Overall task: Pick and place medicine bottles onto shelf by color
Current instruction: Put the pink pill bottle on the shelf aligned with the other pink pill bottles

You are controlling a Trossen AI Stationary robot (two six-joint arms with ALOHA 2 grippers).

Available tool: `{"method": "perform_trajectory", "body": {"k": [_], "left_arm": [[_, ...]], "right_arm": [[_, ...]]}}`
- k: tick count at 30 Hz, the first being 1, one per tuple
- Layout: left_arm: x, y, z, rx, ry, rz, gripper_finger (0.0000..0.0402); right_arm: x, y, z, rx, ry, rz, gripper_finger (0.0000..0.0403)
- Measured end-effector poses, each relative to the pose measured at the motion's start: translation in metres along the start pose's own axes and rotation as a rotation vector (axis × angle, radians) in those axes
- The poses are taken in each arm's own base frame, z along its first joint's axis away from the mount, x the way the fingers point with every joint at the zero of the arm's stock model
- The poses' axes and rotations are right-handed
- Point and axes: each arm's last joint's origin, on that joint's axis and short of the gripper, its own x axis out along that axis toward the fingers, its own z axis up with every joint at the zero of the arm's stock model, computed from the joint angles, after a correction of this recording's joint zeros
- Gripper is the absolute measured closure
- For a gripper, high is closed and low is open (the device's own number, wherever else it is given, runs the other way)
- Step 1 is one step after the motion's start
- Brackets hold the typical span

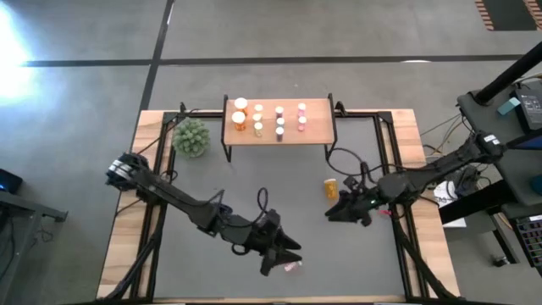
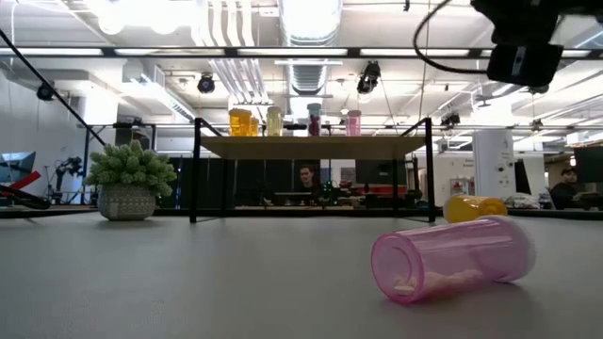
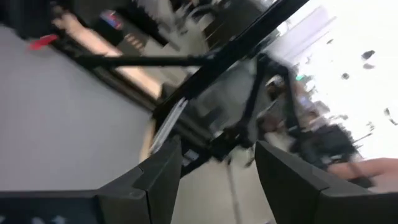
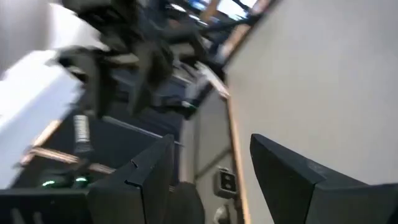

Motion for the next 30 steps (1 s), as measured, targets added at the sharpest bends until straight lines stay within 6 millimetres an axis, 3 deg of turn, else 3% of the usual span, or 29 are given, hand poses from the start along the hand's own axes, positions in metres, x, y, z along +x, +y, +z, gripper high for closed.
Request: {"method": "perform_trajectory", "body": {"k": [7,11,19,25,30], "left_arm": [[-0.051,-0.003,0.021,0.054,0.180,0.233,0.0212],[-0.082,-0.005,0.030,0.129,0.258,0.312,0.0212],[-0.113,-0.004,0.039,0.350,0.309,0.314,0.0212],[-0.121,0.005,0.033,0.362,0.331,0.332,0.0212],[-0.125,0.015,0.025,0.334,0.361,0.349,0.0212]], "right_arm": [[0.040,0.023,-0.002,0.044,0.148,-0.472,0.0209],[0.062,0.032,-0.008,-0.126,0.339,-0.657,0.0211],[0.125,0.052,-0.026,-0.642,0.735,-0.451,0.0212],[0.163,0.047,-0.031,-0.809,0.821,-0.402,0.0212],[0.192,0.030,-0.043,-0.815,0.895,-0.390,0.0212]]}}
